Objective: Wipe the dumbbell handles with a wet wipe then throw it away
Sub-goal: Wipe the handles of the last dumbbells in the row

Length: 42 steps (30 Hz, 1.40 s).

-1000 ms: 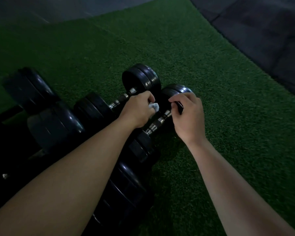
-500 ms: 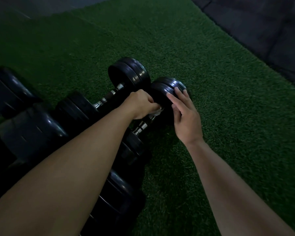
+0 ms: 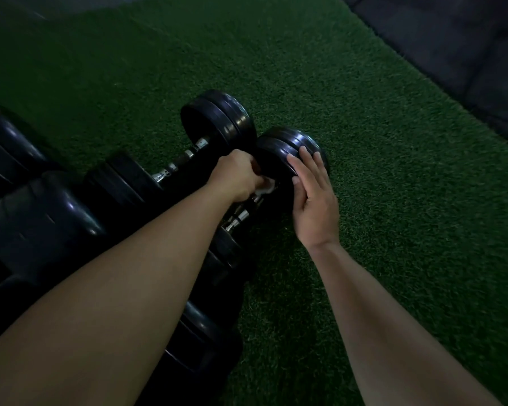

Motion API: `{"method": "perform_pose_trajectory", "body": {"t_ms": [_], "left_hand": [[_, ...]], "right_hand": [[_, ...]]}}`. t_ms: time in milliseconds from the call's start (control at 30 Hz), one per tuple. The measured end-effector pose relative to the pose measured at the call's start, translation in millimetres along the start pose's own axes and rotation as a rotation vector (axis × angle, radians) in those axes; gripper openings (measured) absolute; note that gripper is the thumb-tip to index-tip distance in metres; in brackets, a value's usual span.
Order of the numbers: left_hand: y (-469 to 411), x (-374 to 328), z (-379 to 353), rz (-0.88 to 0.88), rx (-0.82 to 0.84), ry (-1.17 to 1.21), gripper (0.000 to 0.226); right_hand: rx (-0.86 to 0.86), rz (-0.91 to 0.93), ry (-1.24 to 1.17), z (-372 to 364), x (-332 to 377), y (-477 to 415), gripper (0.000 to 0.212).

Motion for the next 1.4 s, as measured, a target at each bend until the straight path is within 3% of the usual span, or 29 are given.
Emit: {"method": "perform_pose_trajectory", "body": {"t_ms": [200,433,500,700,933,1233,1333,1400], "left_hand": [[-0.1,2.7,21.8,0.015,0.279,-0.300,0.027],[-7.4,-8.3,-6.3,0.077,-0.008,-0.121,0.046],[-9.4,-1.6,-5.0,0.086,0.044,-0.118,0.048],[4.1,5.8,25.1,0.048,0.345,-0.350,0.028],[2.5,3.8,16.1,-0.062,0.197,-0.180,0.020],[11.3,15.8,32.1,0.039,0.509,-0.511,0.021],[12.3,18.7,34.0,0.036,0.465,-0.374,0.015],[8.2,18.4,32.5,0.066,0.401,-0.125,0.014]], "right_hand": [[-0.001,-0.051,0.000,0.1,4.1,-0.6,0.035],[-0.010,-0.033,-0.014,-1.3,6.1,0.0,0.035],[0.002,-0.031,-0.018,0.7,5.1,0.5,0.035],[-0.007,-0.041,-0.006,0.7,6.4,-0.2,0.035],[0.002,-0.021,-0.003,2.1,6.0,-0.4,0.036],[0.001,-0.042,0.005,0.2,7.7,-0.3,0.035],[0.013,-0.043,0.004,-0.5,6.9,-0.2,0.035],[0.017,-0.036,0.005,-0.8,5.6,-0.2,0.036]]}}
Point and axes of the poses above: each hand's wrist, its own y-axis away from the middle knuckle, its own z-axis out of the back of the hand, x = y × z, the point moved 3 cm from there along -y, towards the middle knuckle, and after that the axes turned 6 degrees about y, right-handed, at the moved point
